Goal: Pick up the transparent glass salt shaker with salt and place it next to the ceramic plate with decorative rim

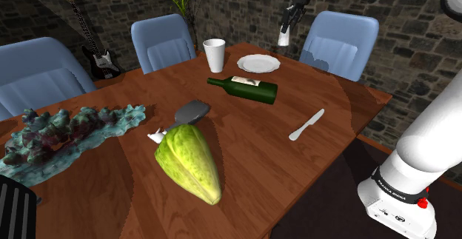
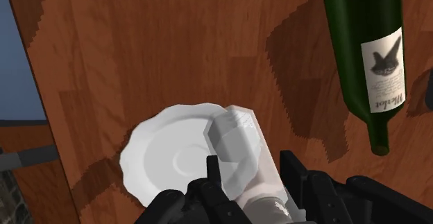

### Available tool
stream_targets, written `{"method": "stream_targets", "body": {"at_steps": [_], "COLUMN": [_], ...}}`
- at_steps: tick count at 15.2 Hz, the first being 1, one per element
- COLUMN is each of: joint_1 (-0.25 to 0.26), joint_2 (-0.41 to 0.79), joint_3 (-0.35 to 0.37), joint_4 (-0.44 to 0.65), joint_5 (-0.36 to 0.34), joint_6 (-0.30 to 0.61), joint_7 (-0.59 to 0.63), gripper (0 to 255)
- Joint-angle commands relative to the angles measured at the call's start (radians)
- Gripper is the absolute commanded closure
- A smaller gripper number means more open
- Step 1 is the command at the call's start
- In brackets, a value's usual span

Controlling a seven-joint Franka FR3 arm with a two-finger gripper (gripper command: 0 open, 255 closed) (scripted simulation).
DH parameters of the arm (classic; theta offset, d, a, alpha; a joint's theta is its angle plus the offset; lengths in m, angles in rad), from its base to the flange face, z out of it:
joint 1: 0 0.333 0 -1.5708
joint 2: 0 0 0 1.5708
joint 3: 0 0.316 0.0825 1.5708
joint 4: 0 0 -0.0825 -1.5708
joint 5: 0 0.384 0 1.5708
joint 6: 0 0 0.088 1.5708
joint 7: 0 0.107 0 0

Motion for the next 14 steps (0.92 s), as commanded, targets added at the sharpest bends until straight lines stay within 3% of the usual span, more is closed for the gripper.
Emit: {"method": "stream_targets", "body": {"at_steps": [1, 14], "joint_1": [-0.003, 0.000], "joint_2": [0.003, 0.001], "joint_3": [-0.003, 0.000], "joint_4": [-0.018, -0.195], "joint_5": [0.003, 0.016], "joint_6": [0.020, 0.191], "joint_7": [-0.012, -0.045], "gripper": [255, 255]}}
